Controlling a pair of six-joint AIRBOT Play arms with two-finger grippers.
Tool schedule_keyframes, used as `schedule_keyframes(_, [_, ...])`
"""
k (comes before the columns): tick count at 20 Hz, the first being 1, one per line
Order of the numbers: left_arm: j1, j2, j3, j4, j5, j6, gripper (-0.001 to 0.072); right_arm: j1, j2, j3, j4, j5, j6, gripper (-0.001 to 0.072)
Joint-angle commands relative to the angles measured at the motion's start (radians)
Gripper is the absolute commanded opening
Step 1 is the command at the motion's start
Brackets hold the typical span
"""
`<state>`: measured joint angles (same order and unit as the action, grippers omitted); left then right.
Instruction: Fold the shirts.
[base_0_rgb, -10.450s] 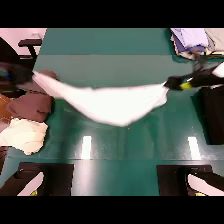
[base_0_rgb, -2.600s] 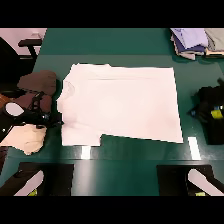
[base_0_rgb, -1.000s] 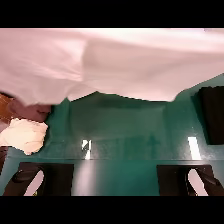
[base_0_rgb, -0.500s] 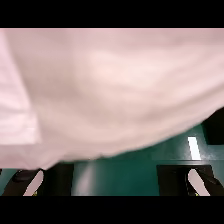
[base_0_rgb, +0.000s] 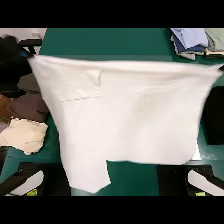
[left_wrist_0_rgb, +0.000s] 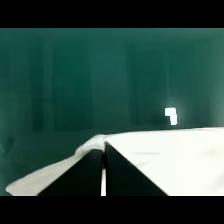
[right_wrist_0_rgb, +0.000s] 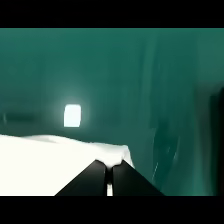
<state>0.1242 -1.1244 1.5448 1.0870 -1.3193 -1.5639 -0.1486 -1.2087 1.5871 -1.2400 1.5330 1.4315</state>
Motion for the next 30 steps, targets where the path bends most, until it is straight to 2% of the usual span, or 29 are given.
schedule_keyframes(1, [-0.013,-0.216,-0.080,-0.017,0.122,0.082,0.0023,0.027,-0.214,-0.072,-0.042,-0.018,0.018,0.0015])
schedule_keyframes(4, [-0.018,-0.349,-0.074,-0.098,0.346,0.105,0.0023,0.027,-0.341,-0.072,0.010,-0.187,0.016,0.0015])
schedule_keyframes(6, [-0.018,-0.410,-0.033,-0.101,0.400,0.105,0.0023,0.025,-0.401,-0.050,0.081,-0.250,0.016,0.0015])
schedule_keyframes(9, [-0.018,-0.433,-0.002,-0.100,0.342,0.127,0.0023,0.032,-0.446,0.053,0.093,-0.224,0.015,0.0015])
schedule_keyframes(12, [-0.018,-0.433,-0.006,-0.044,0.180,0.159,0.0023,0.040,-0.440,0.103,0.041,-0.157,0.000,0.0015])
schedule_keyframes(15, [-0.018,-0.433,-0.076,-0.009,0.075,0.157,0.0023,0.040,-0.390,-0.016,0.007,-0.132,0.002,0.0015])
schedule_keyframes(20, [-0.018,-0.433,-0.291,-0.006,0.116,0.138,0.0026,0.041,-0.296,-0.273,0.010,-0.235,0.000,0.0017])
schedule_keyframes(21, [-0.018,-0.433,-0.310,-0.006,0.124,0.119,0.0055,0.041,-0.287,-0.295,0.011,-0.244,0.001,0.0018])
schedule_keyframes(22, [-0.018,-0.433,-0.316,-0.008,0.123,0.113,0.0340,0.041,-0.282,-0.309,0.018,-0.245,0.000,0.0031])
schedule_keyframes(23, [-0.018,-0.428,-0.315,-0.014,0.124,0.113,0.0492,0.041,-0.280,-0.313,0.019,-0.239,0.000,0.0231])
schedule_keyframes(24, [-0.018,-0.415,-0.315,-0.020,0.123,0.113,0.0482,0.041,-0.280,-0.307,0.019,-0.223,0.000,0.0408])
schedule_keyframes(26, [-0.018,-0.354,-0.316,0.006,0.097,0.113,0.0482,0.038,-0.270,-0.289,0.015,-0.159,0.000,0.0409])
schedule_keyframes(27, [-0.018,-0.303,-0.322,0.064,0.067,0.112,0.0482,0.031,-0.248,-0.296,0.015,-0.135,-0.004,0.0409])
schedule_keyframes(30, [-0.018,-0.072,-0.504,0.194,0.027,0.068,0.0483,0.003,-0.105,-0.406,0.017,-0.144,-0.019,0.0408])
